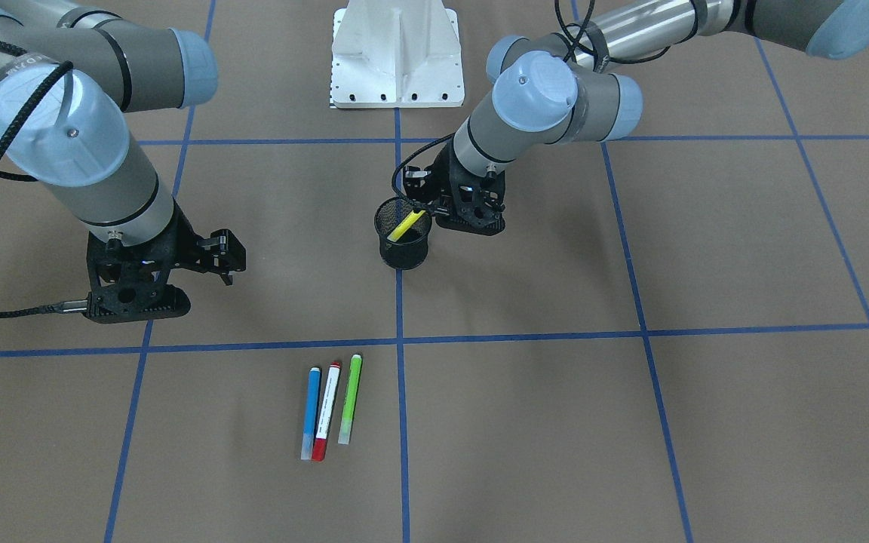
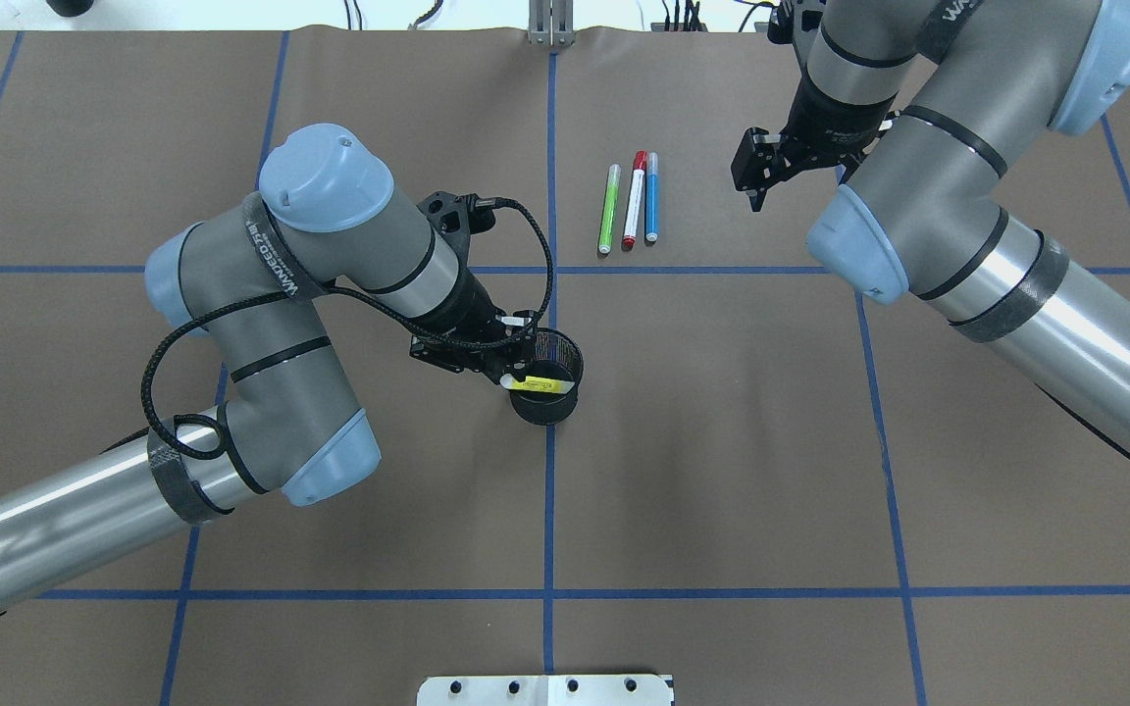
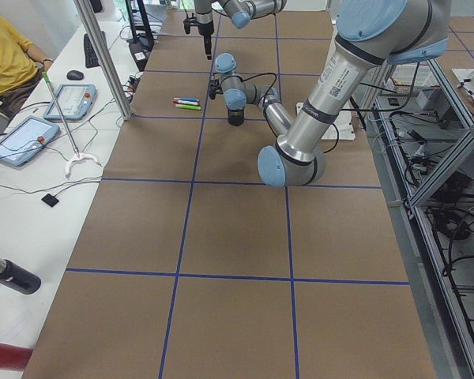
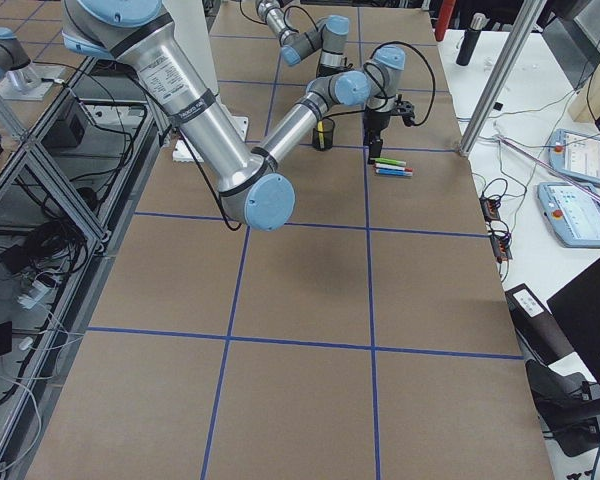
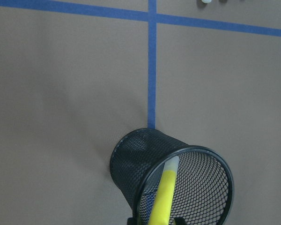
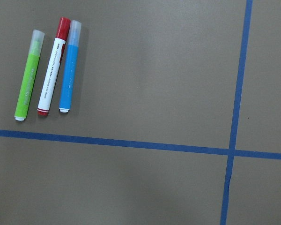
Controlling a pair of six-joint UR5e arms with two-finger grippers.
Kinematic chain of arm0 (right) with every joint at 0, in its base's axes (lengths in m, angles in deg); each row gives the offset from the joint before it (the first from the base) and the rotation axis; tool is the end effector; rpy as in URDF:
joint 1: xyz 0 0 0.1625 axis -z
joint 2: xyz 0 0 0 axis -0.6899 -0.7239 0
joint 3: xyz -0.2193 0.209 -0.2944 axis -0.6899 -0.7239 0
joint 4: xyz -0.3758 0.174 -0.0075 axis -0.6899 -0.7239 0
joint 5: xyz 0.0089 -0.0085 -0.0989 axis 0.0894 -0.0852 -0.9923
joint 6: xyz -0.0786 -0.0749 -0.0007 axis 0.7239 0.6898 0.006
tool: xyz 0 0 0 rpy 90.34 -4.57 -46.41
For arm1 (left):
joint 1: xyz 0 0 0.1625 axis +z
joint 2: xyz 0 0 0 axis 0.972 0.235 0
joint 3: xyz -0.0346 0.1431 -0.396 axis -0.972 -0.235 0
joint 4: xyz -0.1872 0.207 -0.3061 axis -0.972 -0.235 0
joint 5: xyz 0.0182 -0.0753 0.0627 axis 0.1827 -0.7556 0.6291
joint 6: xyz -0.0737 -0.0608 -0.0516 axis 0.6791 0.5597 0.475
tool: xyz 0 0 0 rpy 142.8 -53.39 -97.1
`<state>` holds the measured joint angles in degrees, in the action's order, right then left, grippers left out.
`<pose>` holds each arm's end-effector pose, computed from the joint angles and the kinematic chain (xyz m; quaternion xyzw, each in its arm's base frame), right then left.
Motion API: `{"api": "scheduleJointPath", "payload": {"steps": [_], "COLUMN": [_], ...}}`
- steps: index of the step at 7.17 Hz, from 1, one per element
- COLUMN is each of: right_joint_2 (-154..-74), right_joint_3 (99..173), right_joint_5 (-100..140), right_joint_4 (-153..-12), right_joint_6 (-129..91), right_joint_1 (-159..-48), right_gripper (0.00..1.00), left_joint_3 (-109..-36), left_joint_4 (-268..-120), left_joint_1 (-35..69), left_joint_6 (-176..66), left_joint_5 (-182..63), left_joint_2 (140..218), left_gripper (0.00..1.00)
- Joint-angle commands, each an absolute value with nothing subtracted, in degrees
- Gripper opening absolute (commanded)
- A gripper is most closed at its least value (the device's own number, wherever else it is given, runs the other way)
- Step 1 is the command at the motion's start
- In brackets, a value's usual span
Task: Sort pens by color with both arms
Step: 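Lower the left gripper into the cup and grasp the yellow highlighter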
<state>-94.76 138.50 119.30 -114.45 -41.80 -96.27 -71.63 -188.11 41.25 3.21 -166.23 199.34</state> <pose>-0.3503 -0.5837 0.2504 0.0052 -0.3471 -0.0473 0.9366 0.5306 -0.4541 0.1930 -0.0491 0.5502 0.0341 0.8329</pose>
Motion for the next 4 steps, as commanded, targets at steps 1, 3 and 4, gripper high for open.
{"api": "scheduleJointPath", "payload": {"steps": [1,3,4], "right_joint_2": [-94.7,-94.7,-94.6], "right_joint_3": [138.5,138.6,138.6], "right_joint_5": [119.3,119.3,119.3], "right_joint_4": [-114.4,-114.4,-114.4], "right_joint_6": [-41.8,-41.8,-41.8], "right_joint_1": [-96.2,-96.2,-96.2], "right_gripper": [1.0,1.0,1.0], "left_joint_3": [-71.7,-72.2,-73.1], "left_joint_4": [-188.1,-188.1,-188.1], "left_joint_1": [41.3,41.3,41.2], "left_joint_6": [3.5,3.5,3.5], "left_joint_5": [-167.0,-167.0,-167.1], "left_joint_2": [199.0,198.9,198.9], "left_gripper": [0.23,0.07,0.02]}}
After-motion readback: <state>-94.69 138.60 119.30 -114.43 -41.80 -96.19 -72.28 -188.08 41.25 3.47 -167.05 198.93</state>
